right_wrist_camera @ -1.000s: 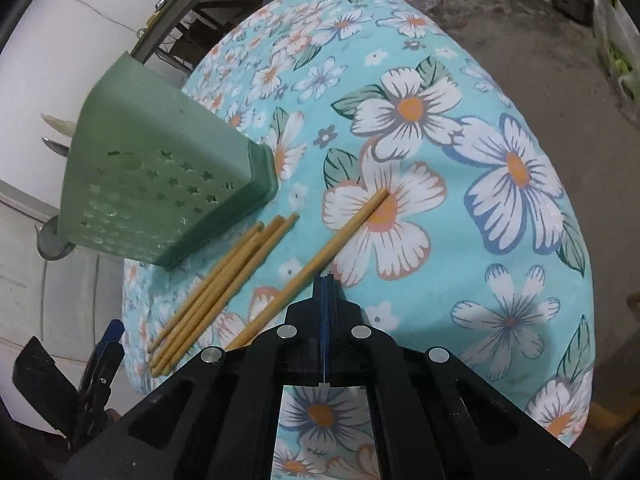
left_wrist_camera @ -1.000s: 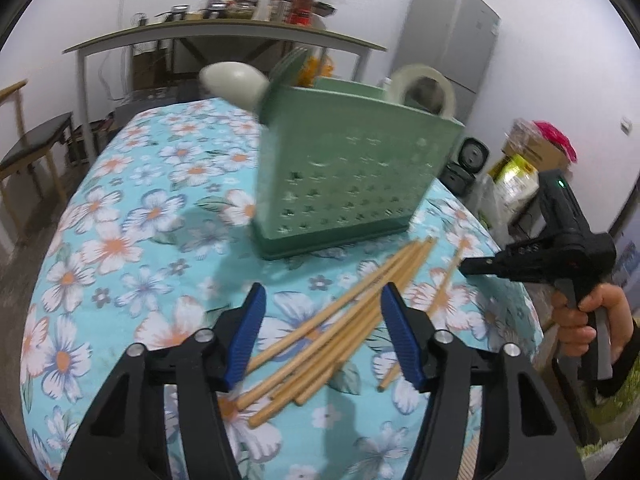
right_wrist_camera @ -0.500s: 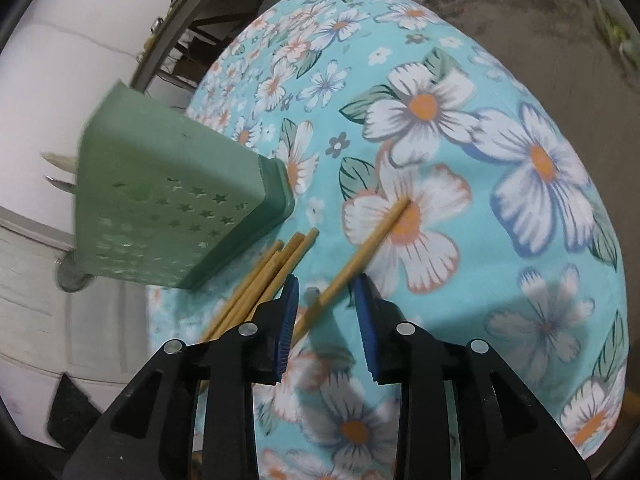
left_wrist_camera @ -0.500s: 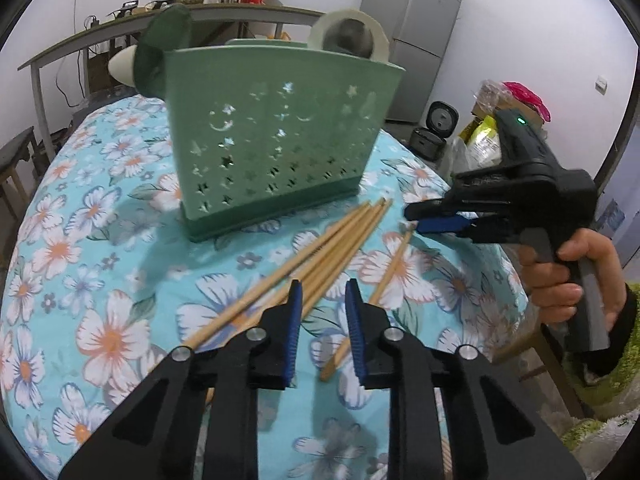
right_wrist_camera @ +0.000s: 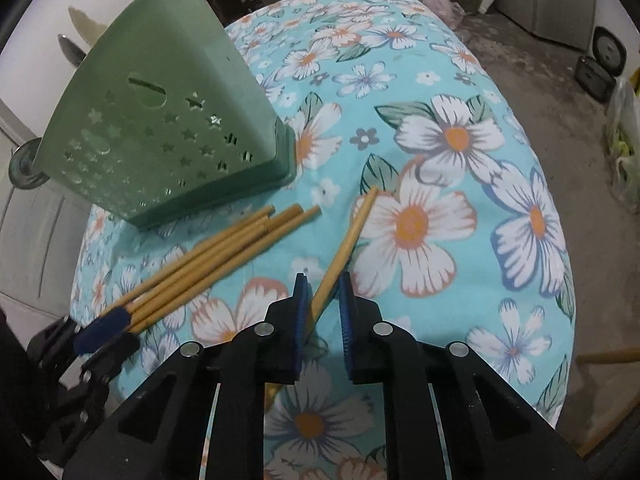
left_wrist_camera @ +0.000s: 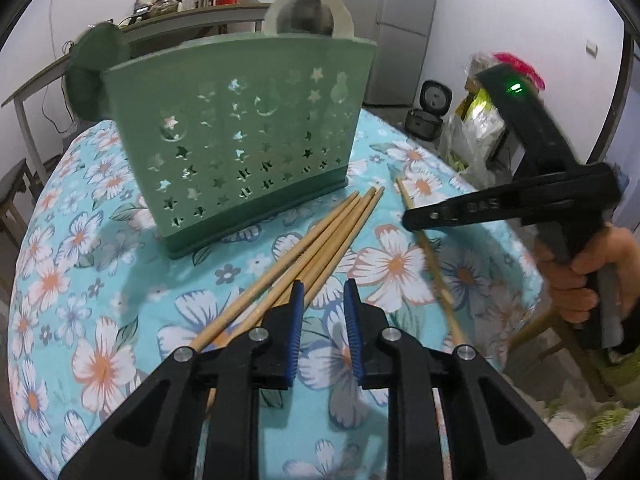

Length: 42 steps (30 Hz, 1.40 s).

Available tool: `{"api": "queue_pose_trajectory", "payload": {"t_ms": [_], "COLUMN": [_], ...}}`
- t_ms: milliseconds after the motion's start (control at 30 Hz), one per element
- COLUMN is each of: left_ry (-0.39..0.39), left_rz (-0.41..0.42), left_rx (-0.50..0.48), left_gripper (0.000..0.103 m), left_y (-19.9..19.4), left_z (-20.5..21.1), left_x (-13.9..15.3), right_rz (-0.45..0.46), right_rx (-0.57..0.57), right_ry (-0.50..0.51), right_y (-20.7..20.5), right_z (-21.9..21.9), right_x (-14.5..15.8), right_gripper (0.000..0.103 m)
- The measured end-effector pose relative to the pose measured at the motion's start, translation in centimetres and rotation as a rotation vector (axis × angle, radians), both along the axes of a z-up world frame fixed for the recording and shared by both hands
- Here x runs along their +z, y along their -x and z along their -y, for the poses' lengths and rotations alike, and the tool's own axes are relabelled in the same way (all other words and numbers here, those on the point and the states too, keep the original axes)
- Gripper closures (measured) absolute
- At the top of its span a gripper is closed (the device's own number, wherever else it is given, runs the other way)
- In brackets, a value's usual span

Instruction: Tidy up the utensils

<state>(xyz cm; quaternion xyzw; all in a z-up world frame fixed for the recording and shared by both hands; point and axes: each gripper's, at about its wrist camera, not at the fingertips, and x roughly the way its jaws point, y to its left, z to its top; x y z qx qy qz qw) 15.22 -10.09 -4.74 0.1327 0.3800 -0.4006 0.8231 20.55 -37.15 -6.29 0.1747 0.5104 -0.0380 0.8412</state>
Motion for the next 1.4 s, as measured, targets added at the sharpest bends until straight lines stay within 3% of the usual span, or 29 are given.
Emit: {"api": "queue_pose_trajectory", "payload": {"t_ms": [200,467,700,800,1000,1133,1267,1400], "left_ry": [-0.037,-0.019,-0.097,-0.118,-0.15,-0.122,-0.11,-0.155], "left_rz": [-0.013,-0.07,-0.018,-0.005,-0.042,-0.106,-0.115,-0.1], "left_rx": [-0.011,-0.052,-0.06,-0.051,-0.055,-0.05,-0.071,-0.11], "left_gripper": [0.084,0.083,0.084,0.089,0.091,0.091,0.09,0.09], "left_y": [-0.9,-0.3,-0.2,0.1,1.0,0.1,-0.6,-1.3], "left_z": [1.3,1.5,3.4,3.6,2.6,2.7,4.0,6.8], "left_x": [-1.6,-1.4,-2.3,-2.4,-2.0,-1.4,-0.8,-1.1], "right_rz": [0.014,0.025,0.038,0.042,0.043,0.043,0.051,0.058], "right_rx": [-0.001,-0.002,-0.01,-0.011,-0.022,-0.04,-0.052,-0.068], "right_ry": [-0.013,-0.034,-0.06,-0.072,-0.121,-0.192,-0.226,-0.256], "right_y": [0.7,1.0,1.4,1.9,1.8,1.7,1.9,1.5], "right_z": [0.5,0.8,1.4,1.8,2.7,3.7,4.3,5.2], "right_x": [-0.5,-1.3,-1.3,-1.2,-1.5,-1.4,-1.0,-1.0], "right_gripper": [0.09,0.09,0.09,0.09,0.09,0.089,0.085,0.085]}}
